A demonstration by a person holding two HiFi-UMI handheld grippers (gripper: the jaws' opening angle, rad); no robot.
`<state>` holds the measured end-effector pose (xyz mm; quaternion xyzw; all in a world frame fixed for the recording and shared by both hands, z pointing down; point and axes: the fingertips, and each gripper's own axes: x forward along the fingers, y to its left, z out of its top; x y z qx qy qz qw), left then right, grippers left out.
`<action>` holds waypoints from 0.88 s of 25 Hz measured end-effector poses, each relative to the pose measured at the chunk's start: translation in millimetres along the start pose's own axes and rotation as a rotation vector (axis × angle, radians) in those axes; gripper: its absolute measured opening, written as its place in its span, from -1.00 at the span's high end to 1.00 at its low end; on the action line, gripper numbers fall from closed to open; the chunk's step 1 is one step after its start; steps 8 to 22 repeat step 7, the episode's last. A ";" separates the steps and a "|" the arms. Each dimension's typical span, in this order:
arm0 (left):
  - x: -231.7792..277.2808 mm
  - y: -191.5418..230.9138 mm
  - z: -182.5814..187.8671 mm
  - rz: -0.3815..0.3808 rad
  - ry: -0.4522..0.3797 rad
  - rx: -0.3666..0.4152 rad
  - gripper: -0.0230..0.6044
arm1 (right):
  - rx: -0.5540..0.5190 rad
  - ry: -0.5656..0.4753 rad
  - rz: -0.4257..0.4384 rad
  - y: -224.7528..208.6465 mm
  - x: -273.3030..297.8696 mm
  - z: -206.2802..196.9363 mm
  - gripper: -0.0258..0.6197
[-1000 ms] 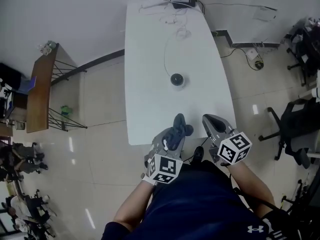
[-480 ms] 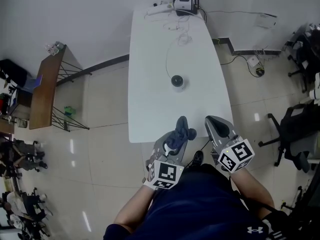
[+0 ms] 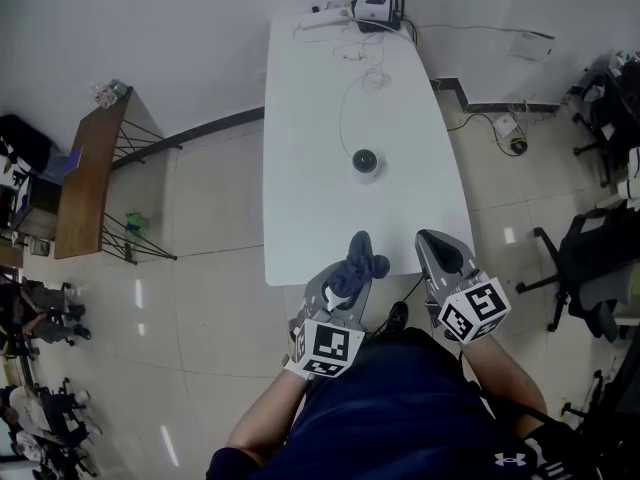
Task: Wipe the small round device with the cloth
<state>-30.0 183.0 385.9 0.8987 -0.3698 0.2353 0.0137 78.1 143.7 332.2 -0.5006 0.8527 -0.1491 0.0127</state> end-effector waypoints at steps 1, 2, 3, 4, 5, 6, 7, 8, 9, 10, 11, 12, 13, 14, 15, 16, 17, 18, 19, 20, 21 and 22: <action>-0.3 2.7 -0.4 -0.004 -0.001 0.000 0.42 | -0.004 -0.003 -0.004 0.9 2.0 1.5 0.89; -0.2 4.9 -0.8 -0.007 -0.002 0.002 0.42 | -0.004 -0.005 -0.007 1.4 3.7 2.5 0.89; 0.1 6.6 -1.1 -0.009 -0.002 0.004 0.42 | -0.003 -0.006 -0.010 1.6 5.1 3.1 0.89; 0.1 8.4 -1.2 -0.011 -0.002 0.005 0.42 | -0.002 -0.007 -0.013 1.8 6.5 3.6 0.89; 0.0 10.5 -1.3 -0.011 -0.003 0.007 0.42 | -0.001 -0.007 -0.015 2.3 7.9 3.9 0.89; -0.3 12.9 -1.2 -0.010 -0.005 0.009 0.42 | -0.001 -0.008 -0.017 2.9 9.5 4.3 0.89; -0.6 15.3 -1.1 -0.010 -0.006 0.011 0.42 | -0.002 -0.008 -0.019 3.7 11.2 4.6 0.89; -0.6 15.3 -1.1 -0.010 -0.006 0.011 0.42 | -0.002 -0.008 -0.019 3.7 11.2 4.6 0.89; -0.6 15.3 -1.1 -0.010 -0.006 0.011 0.42 | -0.002 -0.008 -0.019 3.7 11.2 4.6 0.89; -0.6 15.3 -1.1 -0.010 -0.006 0.011 0.42 | -0.002 -0.008 -0.019 3.7 11.2 4.6 0.89; -0.6 15.3 -1.1 -0.010 -0.006 0.011 0.42 | -0.002 -0.008 -0.019 3.7 11.2 4.6 0.89; -0.6 15.3 -1.1 -0.010 -0.006 0.011 0.42 | -0.002 -0.008 -0.019 3.7 11.2 4.6 0.89; -0.6 15.3 -1.1 -0.010 -0.006 0.011 0.42 | -0.002 -0.008 -0.019 3.7 11.2 4.6 0.89; -0.6 15.3 -1.1 -0.010 -0.006 0.011 0.42 | -0.002 -0.008 -0.019 3.7 11.2 4.6 0.89; -0.6 15.3 -1.1 -0.010 -0.006 0.011 0.42 | -0.002 -0.008 -0.019 3.7 11.2 4.6 0.89; -0.6 15.3 -1.1 -0.010 -0.006 0.011 0.42 | -0.002 -0.008 -0.019 3.7 11.2 4.6 0.89; -0.6 15.3 -1.1 -0.010 -0.006 0.011 0.42 | -0.002 -0.008 -0.019 3.7 11.2 4.6 0.89; -0.6 15.3 -1.1 -0.010 -0.006 0.011 0.42 | -0.002 -0.008 -0.019 3.7 11.2 4.6 0.89; -0.6 15.3 -1.1 -0.010 -0.006 0.011 0.42 | -0.002 -0.008 -0.019 3.7 11.2 4.6 0.89; -0.6 15.3 -1.1 -0.010 -0.006 0.011 0.42 | -0.002 -0.008 -0.019 3.7 11.2 4.6 0.89; -0.6 15.3 -1.1 -0.010 -0.006 0.011 0.42 | -0.002 -0.008 -0.019 3.7 11.2 4.6 0.89; -0.6 15.3 -1.1 -0.010 -0.006 0.011 0.42 | -0.002 -0.008 -0.019 3.7 11.2 4.6 0.89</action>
